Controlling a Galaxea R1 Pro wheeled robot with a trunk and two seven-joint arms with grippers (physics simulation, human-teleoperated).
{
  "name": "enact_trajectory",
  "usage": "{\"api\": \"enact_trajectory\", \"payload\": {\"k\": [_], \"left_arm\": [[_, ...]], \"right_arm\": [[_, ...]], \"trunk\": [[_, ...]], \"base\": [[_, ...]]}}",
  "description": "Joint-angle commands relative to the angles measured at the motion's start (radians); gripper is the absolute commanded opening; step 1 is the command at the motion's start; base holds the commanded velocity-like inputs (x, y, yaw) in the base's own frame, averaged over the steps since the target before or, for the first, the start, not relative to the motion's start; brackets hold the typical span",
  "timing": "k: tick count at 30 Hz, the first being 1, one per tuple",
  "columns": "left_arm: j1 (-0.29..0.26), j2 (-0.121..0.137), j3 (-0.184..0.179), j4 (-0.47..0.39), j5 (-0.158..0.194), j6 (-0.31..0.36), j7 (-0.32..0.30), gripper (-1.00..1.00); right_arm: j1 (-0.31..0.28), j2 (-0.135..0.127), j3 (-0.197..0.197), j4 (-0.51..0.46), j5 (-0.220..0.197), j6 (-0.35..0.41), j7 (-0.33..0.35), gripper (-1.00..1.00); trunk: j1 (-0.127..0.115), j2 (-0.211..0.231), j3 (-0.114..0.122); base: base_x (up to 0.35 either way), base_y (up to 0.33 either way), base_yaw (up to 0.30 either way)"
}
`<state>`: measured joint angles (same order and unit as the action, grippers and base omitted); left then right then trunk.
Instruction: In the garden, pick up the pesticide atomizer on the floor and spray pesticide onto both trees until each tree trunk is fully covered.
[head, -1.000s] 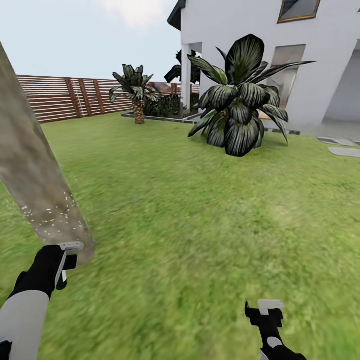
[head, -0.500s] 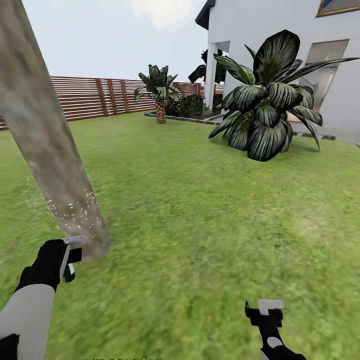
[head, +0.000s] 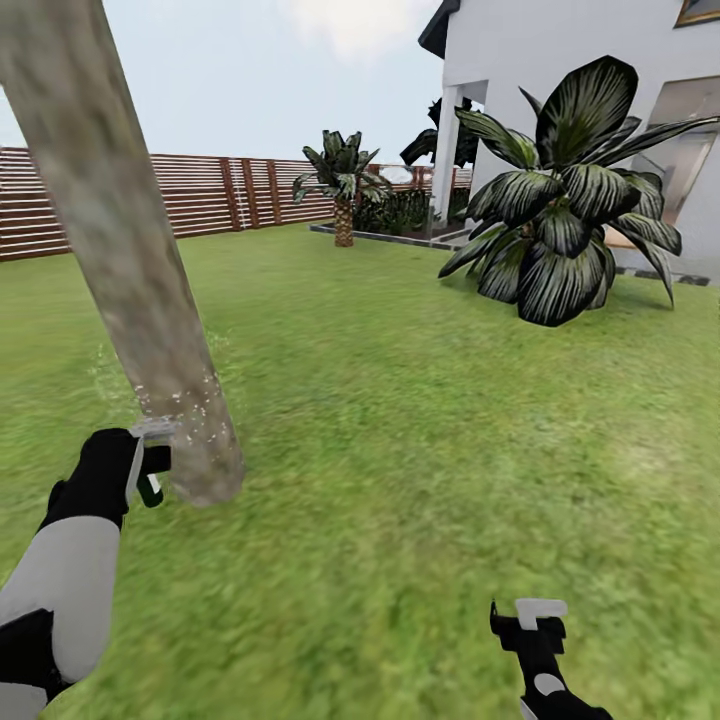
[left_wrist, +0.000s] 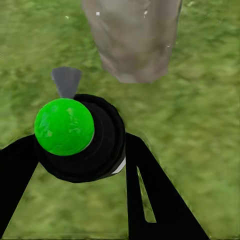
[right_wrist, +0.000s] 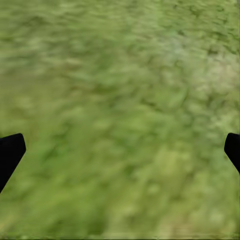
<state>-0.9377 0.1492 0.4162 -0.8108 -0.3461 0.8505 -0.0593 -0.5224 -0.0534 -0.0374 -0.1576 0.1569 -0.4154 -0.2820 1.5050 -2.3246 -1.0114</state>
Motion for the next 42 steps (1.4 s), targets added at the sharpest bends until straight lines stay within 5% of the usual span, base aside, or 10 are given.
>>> {"api": "enact_trajectory", "payload": {"k": [1,4,7,11,17,20,24,29,30,42], "left_arm": [[0.035,0.001,-0.001,-0.004,-0.005,-0.001,-0.021,-1.00],[0.119,0.018,-0.074,-0.005,-0.010,-0.079,-0.135,-1.00],[0.181,0.066,-0.132,-0.005,-0.015,-0.195,-0.314,-1.00],[0.264,0.130,-0.267,0.018,-0.110,-0.488,-0.657,-1.00],[0.268,0.138,-0.280,0.035,-0.392,-0.661,-1.048,-1.00],[0.269,0.119,-0.294,0.114,-0.439,-0.691,-1.096,-1.00],[0.269,0.095,-0.403,0.169,-0.443,-0.695,-1.099,-1.00],[0.269,0.043,-0.427,0.175,-0.446,-0.696,-1.097,-1.00],[0.269,0.030,-0.429,0.176,-0.447,-0.696,-1.097,-1.00],[0.266,-0.047,-0.497,0.175,-0.450,-0.778,-1.084,-1.00]], "right_arm": [[-0.001,0.000,-0.004,0.001,0.010,-0.002,-0.004,1.00],[-0.001,0.000,0.002,0.001,0.013,0.000,0.001,1.00],[-0.001,0.000,0.077,-0.001,0.074,0.001,0.059,1.00],[-0.004,-0.009,0.155,-0.054,0.181,0.006,0.456,1.00],[-0.016,-0.030,0.158,-0.257,0.228,0.010,0.966,1.00],[-0.016,-0.031,0.158,-0.287,0.265,0.009,1.077,1.00],[-0.016,-0.030,0.159,-0.292,0.275,0.007,1.097,1.00],[-0.016,-0.028,0.160,-0.342,0.276,0.007,1.164,1.00],[-0.016,-0.028,0.160,-0.359,0.276,0.008,1.187,-1.00],[-0.045,0.006,0.162,-0.444,0.272,0.053,1.255,-1.00]], "trunk": [[-0.001,0.000,-0.001],[-0.001,0.000,-0.001],[-0.001,0.000,-0.001],[-0.001,0.000,-0.001],[-0.001,0.000,-0.001],[-0.001,0.000,-0.001],[-0.001,0.000,-0.001],[-0.001,0.000,-0.001],[-0.001,0.000,-0.001],[-0.001,0.000,-0.001]], "base": [[-0.323,0.087,0.000],[-0.332,0.086,0.000],[-0.335,0.069,0.000],[-0.336,0.012,0.000],[-0.269,0.000,0.000],[-0.028,0.000,0.000],[-0.002,0.000,0.000],[0.000,0.000,0.000],[0.000,0.000,0.000],[0.000,0.000,0.000]]}}
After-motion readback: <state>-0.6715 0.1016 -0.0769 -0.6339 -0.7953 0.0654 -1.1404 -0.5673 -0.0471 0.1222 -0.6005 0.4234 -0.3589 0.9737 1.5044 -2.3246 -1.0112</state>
